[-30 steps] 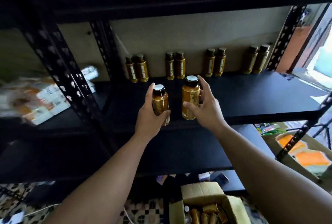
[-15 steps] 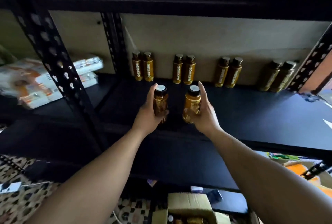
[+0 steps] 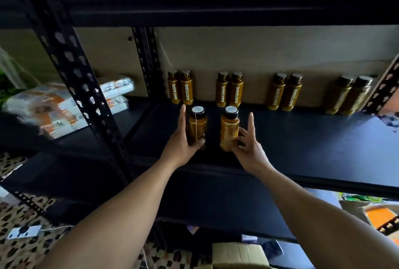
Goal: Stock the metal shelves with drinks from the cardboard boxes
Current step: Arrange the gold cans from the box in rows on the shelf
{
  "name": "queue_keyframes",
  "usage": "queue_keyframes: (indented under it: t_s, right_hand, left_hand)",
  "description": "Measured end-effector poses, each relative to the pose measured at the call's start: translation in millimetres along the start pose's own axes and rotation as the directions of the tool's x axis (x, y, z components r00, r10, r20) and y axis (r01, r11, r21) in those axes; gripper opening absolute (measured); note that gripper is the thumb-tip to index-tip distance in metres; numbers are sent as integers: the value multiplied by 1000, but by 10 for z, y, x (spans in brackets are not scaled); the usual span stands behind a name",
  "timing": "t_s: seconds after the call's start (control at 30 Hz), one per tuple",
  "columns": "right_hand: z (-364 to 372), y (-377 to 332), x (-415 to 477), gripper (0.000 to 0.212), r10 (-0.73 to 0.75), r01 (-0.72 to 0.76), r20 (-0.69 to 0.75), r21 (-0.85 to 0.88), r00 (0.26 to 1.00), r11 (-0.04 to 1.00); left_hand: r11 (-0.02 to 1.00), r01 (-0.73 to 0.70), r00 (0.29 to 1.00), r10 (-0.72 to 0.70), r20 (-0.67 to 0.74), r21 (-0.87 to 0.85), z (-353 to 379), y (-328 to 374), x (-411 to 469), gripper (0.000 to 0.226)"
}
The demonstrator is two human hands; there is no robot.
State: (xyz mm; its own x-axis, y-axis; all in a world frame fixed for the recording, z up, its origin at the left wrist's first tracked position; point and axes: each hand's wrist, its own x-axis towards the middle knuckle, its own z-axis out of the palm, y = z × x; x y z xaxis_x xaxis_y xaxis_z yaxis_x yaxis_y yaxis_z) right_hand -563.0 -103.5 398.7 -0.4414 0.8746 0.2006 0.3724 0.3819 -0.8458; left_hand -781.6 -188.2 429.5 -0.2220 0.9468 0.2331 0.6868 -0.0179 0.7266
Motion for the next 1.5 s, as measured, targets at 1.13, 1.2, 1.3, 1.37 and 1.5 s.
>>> queue_keyframes:
  t_s: [1.13,1.2,1.3,1.37,1.5]
  right_hand:
    - [210,7,101,115,-30,21,-85,-100,996,995]
    - [219,2,114,115,-26,15,-106,-102,994,995]
    - [243,-27,145,117,-11,-4,-146,-105,989,994]
    - [249,-21,146,120,3,-19,-154,-97,988,995]
    - [231,47,132,121,9,-18,-123,-75,992,997]
  left_hand:
    - [995,-80,984,89,-153,64,266,-340,156,120]
    - [997,-76,986,79,-149,27,265,-332,159,122]
    - [997,-80,988,77,-132,-14,255,-341,159,123]
    - [996,-82,988,77,-135,-35,266,-339,164,123]
    - [997,-81,982,80,-172,-1,309,-309,213,127]
